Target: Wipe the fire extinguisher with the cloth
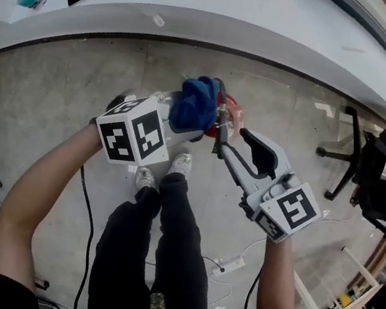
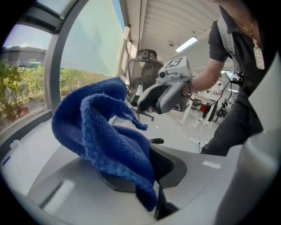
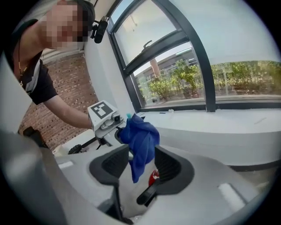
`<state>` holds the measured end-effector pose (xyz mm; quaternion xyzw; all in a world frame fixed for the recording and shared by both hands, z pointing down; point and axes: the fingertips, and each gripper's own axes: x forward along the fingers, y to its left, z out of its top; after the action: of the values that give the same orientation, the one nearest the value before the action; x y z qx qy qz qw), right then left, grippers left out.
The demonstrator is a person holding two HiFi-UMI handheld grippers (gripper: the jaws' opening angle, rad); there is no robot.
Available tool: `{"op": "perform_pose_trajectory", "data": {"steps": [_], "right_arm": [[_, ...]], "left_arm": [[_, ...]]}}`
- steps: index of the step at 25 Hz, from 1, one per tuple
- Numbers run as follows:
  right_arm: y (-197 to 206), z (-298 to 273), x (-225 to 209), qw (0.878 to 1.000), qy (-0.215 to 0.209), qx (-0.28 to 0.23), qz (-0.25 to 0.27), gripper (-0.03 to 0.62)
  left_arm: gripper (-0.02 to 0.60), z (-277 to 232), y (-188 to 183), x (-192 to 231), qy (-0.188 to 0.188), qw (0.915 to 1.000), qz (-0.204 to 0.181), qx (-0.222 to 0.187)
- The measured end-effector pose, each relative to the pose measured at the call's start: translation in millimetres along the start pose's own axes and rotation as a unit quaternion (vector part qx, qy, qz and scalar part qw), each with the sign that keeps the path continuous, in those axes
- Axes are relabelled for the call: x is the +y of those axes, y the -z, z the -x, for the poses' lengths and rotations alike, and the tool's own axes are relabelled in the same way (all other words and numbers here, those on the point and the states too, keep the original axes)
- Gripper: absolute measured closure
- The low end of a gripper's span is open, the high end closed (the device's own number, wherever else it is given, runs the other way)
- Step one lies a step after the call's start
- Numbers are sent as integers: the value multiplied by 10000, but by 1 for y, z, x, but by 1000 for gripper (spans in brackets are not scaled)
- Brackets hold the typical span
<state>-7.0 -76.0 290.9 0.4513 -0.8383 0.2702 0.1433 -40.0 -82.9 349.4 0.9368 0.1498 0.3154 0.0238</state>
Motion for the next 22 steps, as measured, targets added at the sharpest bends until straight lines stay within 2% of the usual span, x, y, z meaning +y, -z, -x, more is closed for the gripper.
{"op": "perform_pose_trajectory", "data": {"steps": [3,5,8,10,13,15,16,17,18,19,22], "right_arm": [[-8,-15,-18,9989,-306,-264,-233,305],[-15,-22,-26,9967,-618,-383,-373,252],[-33,-25,-38,9941,-894,-539,-298,238],[-42,-29,-45,9931,-1010,-569,-181,238],[-46,-38,-49,9891,-1434,-333,-75,238],[-40,-47,-44,9840,-1780,48,-50,240],[-34,-53,-42,9825,-1836,317,-8,274],[-28,-58,-41,9823,-1782,571,29,425],[-23,-64,-43,9833,-1665,729,37,483],[-20,-69,-48,9851,-1529,784,19,516],[-10,-79,-67,9913,-940,926,-32,532]], "left_arm": [[515,-8,-4,1,204,9981,-496,309],[515,-13,-10,-2,486,9955,-696,425],[515,-22,-22,-5,962,9883,-1009,614],[517,-24,-20,-4,1137,9821,-1253,831],[517,-24,-16,-4,1450,9741,-1458,945],[517,-22,-17,-2,1694,9703,-1493,867],[517,-22,-17,0,1788,9694,-1469,822],[517,-22,-15,4,1858,9693,-1400,800],[515,-23,-12,9,1889,9701,-1287,819],[515,-26,-8,16,1872,9716,-1156,872],[503,-34,4,39,1717,9777,-701,984]]}}
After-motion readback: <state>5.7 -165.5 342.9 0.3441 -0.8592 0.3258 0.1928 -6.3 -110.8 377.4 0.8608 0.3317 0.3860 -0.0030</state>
